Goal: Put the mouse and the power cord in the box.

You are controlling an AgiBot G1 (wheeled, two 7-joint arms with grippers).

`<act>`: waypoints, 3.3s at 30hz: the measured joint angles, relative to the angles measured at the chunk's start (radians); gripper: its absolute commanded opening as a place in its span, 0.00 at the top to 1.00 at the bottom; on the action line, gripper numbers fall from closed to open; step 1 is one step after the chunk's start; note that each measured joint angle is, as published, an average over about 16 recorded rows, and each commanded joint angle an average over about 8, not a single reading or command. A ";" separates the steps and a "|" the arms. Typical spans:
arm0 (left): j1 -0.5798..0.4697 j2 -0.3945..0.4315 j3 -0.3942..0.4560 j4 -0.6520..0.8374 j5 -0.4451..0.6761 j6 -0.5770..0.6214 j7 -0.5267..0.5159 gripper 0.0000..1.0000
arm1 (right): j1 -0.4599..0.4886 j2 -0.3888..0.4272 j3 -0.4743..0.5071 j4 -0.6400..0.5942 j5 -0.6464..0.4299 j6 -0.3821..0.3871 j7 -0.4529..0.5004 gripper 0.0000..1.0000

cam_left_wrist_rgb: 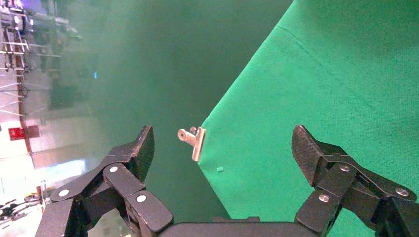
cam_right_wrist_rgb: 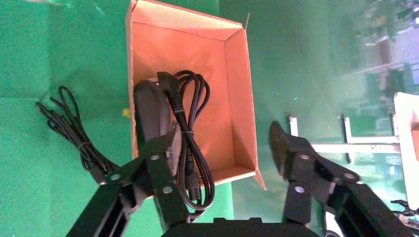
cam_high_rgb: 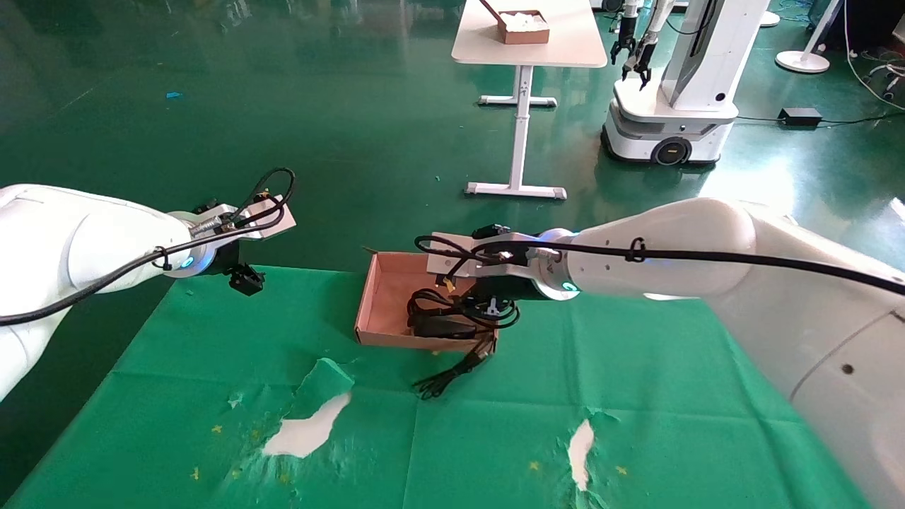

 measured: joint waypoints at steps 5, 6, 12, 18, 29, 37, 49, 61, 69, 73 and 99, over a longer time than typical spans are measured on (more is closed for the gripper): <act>0.000 -0.002 0.000 -0.002 0.000 0.000 0.000 0.00 | -0.014 0.017 0.020 0.016 0.021 -0.019 0.000 0.00; 0.000 -0.002 0.000 -0.003 0.000 0.000 0.000 0.00 | -0.019 0.022 0.026 0.021 0.028 -0.024 0.000 0.00; 0.001 -0.005 0.001 -0.008 0.000 0.001 -0.003 0.00 | -0.065 0.073 0.083 0.069 0.092 -0.076 0.002 0.00; 0.001 -0.007 0.003 -0.014 0.002 0.003 -0.007 0.00 | -0.130 0.146 0.163 0.137 0.183 -0.149 0.005 0.00; 0.002 -0.010 0.005 -0.021 0.004 0.005 -0.015 0.00 | -0.254 0.287 0.316 0.269 0.359 -0.289 0.011 0.00; 0.035 -0.040 -0.039 -0.066 -0.053 0.042 0.005 0.00 | -0.345 0.388 0.428 0.364 0.487 -0.391 0.016 0.00; 0.171 -0.163 -0.227 -0.245 -0.294 0.196 0.097 0.00 | -0.481 0.541 0.595 0.508 0.678 -0.544 0.022 0.00; 0.326 -0.303 -0.441 -0.449 -0.569 0.372 0.203 0.00 | -0.614 0.691 0.760 0.648 0.866 -0.693 0.029 0.00; 0.430 -0.397 -0.584 -0.585 -0.752 0.489 0.274 0.00 | -0.667 0.751 0.825 0.704 0.941 -0.753 0.031 0.00; 0.482 -0.444 -0.655 -0.654 -0.844 0.548 0.309 0.00 | -0.677 0.762 0.836 0.714 0.955 -0.764 0.031 0.00; 0.782 -0.715 -1.068 -1.047 -1.375 0.887 0.510 0.00 | -0.678 0.764 0.836 0.715 0.958 -0.765 0.030 0.00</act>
